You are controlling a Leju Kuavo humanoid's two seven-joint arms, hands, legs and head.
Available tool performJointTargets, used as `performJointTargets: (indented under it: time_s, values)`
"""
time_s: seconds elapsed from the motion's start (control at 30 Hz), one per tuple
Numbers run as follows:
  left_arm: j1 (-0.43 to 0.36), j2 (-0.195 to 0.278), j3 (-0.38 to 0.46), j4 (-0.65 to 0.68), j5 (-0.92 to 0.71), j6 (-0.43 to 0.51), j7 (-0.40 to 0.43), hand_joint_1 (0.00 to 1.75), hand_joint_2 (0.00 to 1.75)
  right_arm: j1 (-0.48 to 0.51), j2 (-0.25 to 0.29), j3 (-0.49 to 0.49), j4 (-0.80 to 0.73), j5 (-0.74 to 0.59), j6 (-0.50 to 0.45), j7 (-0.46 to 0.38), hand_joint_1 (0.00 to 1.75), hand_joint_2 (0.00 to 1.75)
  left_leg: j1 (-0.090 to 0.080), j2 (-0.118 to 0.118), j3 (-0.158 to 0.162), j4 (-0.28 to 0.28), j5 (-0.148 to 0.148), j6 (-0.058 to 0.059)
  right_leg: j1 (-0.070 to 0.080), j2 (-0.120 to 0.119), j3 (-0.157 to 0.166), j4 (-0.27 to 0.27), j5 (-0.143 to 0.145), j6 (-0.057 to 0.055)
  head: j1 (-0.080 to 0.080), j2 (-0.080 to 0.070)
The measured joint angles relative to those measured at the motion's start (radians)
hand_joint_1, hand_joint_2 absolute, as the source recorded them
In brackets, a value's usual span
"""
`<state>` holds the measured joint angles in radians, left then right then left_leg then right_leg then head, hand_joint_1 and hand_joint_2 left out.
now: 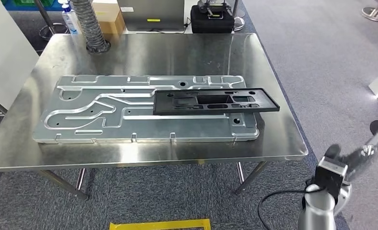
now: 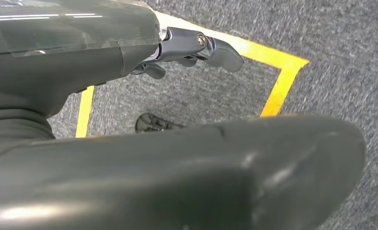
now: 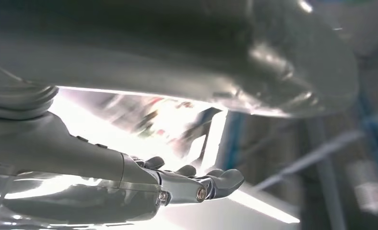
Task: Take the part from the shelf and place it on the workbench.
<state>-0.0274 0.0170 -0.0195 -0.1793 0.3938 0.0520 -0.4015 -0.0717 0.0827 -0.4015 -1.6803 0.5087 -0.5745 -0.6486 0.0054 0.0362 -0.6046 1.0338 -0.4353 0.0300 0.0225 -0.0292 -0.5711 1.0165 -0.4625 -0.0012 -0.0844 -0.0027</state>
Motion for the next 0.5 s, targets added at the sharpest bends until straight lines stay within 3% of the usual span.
performJointTargets:
  time_s: [0.07, 0.13, 0.2, 0.27, 0.3, 0.33, 0.37, 0.43, 0.5]
  values:
    - [0.000, -0.002, 0.006, 0.000, 0.001, 0.004, 0.001, 0.00, 0.00, 0.053, 0.028, -0.039, 0.047, 0.090, -0.042, 0.004, 0.00, 0.00, 0.003, 0.009, 0.001, -0.002, 0.004, -0.010, 0.006, 0.010, -0.001, -0.009, 0.011, -0.007, 0.000, 0.000]
    - [0.000, -0.002, 0.011, 0.000, 0.001, 0.007, 0.001, 0.00, 0.00, 0.085, 0.048, -0.068, 0.103, 0.198, -0.073, 0.011, 0.00, 0.00, 0.004, 0.007, -0.003, 0.011, -0.012, -0.018, 0.001, 0.018, -0.002, -0.023, 0.026, -0.016, 0.000, 0.000]
    - [0.001, -0.002, 0.018, 0.000, 0.001, 0.010, 0.001, 0.00, 0.00, 0.103, 0.056, -0.094, 0.170, 0.283, -0.094, 0.021, 0.00, 0.00, 0.005, -0.012, -0.028, 0.089, -0.082, -0.023, -0.005, 0.022, -0.010, -0.035, 0.044, -0.024, 0.000, 0.000]
    - [0.002, -0.002, 0.025, 0.000, 0.001, 0.013, 0.001, 0.00, 0.00, 0.117, 0.057, -0.119, 0.243, 0.336, -0.101, 0.034, 0.00, 0.00, 0.006, -0.025, -0.062, 0.209, -0.163, -0.030, -0.007, 0.027, -0.029, -0.035, 0.060, -0.026, 0.000, 0.000]
    - [0.003, -0.002, 0.028, 0.000, 0.002, 0.014, 0.001, 0.00, 0.00, 0.123, 0.057, -0.134, 0.279, 0.354, -0.100, 0.041, 0.00, 0.00, 0.007, -0.027, -0.065, 0.245, -0.184, -0.034, -0.008, 0.029, -0.041, -0.034, 0.068, -0.024, 0.000, 0.000]
    - [0.004, -0.002, 0.030, 0.000, 0.003, 0.015, 0.002, 0.00, 0.00, 0.127, 0.057, -0.149, 0.316, 0.373, -0.100, 0.045, 0.00, 0.00, 0.008, -0.027, -0.051, 0.246, -0.186, -0.038, -0.011, 0.032, -0.053, -0.031, 0.076, -0.021, 0.000, 0.000]
    - [0.005, -0.002, 0.032, 0.000, 0.004, 0.015, 0.004, 0.00, 0.00, 0.128, 0.057, -0.166, 0.353, 0.391, -0.100, 0.047, 0.00, 0.00, 0.010, -0.027, -0.017, 0.207, -0.173, -0.041, -0.014, 0.035, -0.067, -0.027, 0.084, -0.017, 0.000, 0.000]
    - [0.005, -0.003, 0.036, 0.000, 0.004, 0.015, 0.008, 0.00, 0.00, 0.127, 0.057, -0.202, 0.431, 0.427, -0.100, 0.047, 0.00, 0.00, 0.013, -0.033, 0.081, 0.066, -0.137, -0.047, -0.021, 0.043, -0.092, -0.016, 0.099, -0.004, 0.000, 0.000]
    - [0.004, -0.005, 0.041, 0.000, 0.004, 0.016, 0.014, 0.00, 0.00, 0.119, 0.057, -0.244, 0.512, 0.463, -0.104, 0.043, 0.00, 0.00, 0.010, -0.040, 0.131, -0.019, -0.115, -0.037, -0.023, 0.047, -0.103, -0.007, 0.112, 0.010, 0.000, 0.000]
